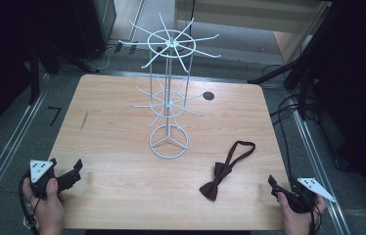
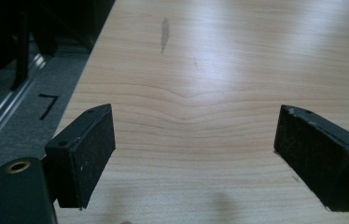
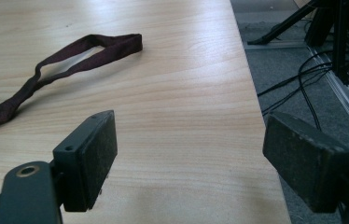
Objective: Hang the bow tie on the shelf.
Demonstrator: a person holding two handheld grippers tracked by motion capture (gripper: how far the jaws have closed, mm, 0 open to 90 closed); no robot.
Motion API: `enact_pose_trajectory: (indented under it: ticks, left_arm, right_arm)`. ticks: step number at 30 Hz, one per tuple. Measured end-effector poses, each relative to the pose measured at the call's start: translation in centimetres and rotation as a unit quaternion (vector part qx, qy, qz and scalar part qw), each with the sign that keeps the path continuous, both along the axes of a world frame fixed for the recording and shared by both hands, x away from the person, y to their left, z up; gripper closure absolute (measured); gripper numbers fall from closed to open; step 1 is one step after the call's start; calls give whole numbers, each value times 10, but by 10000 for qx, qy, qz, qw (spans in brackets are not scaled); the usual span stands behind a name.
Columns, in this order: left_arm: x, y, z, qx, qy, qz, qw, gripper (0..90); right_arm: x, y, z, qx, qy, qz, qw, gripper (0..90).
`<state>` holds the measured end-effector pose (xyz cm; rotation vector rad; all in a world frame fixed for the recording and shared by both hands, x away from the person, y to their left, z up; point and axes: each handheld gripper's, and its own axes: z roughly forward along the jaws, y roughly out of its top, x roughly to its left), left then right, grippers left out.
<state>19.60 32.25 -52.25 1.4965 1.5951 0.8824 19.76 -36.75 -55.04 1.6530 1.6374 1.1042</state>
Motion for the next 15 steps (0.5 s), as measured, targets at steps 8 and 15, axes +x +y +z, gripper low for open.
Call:
enact_pose_trajectory:
  ticks: [8, 15]
  left_arm:
    - [0, 1, 0, -49, 48, -184, 9998, 136]
    - [-1, 2, 0, -113, 46, -250, 9996, 136]
  right_arm:
    - [11, 11, 16, 76, 426, -97, 9990, 280]
    - [33, 33, 45, -67, 1173, 333, 9925, 352]
